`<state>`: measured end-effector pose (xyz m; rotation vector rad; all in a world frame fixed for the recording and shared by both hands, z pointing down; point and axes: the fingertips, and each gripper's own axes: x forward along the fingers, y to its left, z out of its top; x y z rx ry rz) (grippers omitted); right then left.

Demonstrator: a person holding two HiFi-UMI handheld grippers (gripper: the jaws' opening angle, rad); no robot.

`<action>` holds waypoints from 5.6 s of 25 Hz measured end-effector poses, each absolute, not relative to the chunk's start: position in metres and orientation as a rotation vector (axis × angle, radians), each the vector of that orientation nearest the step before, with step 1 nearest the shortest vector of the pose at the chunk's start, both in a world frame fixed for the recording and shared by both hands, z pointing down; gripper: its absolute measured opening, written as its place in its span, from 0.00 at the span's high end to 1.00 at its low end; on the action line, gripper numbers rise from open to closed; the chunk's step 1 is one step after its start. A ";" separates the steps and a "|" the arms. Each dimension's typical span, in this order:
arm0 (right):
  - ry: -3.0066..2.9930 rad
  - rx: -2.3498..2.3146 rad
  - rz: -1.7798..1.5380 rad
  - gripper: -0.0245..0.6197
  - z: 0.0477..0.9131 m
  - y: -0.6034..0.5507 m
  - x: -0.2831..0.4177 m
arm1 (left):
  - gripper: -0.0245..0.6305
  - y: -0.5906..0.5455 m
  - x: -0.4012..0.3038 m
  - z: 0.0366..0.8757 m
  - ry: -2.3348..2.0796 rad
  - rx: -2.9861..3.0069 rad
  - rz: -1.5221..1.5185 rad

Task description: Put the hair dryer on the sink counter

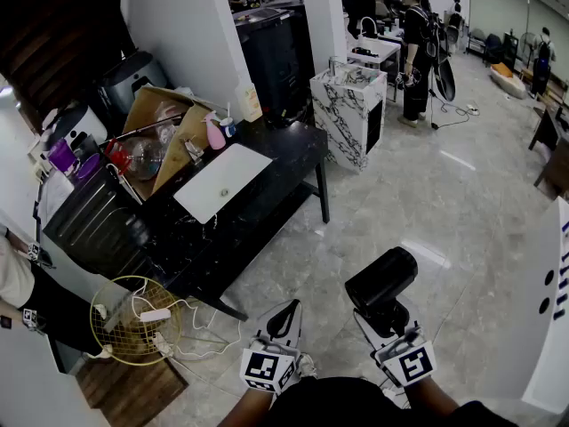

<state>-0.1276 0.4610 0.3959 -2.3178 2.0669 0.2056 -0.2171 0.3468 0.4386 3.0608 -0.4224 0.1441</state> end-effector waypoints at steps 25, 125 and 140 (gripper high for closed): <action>2.072 -2.203 0.258 0.56 0.373 0.422 -0.141 | 0.97 0.306 -0.228 0.435 -0.448 3.040 0.092; 2.552 -1.799 0.007 0.55 0.429 -0.199 0.172 | 0.97 -0.251 -0.019 0.427 -1.281 2.805 0.002; 2.865 -1.533 0.024 0.55 0.456 -0.276 0.212 | 0.97 -0.281 0.024 0.440 -1.591 2.591 0.005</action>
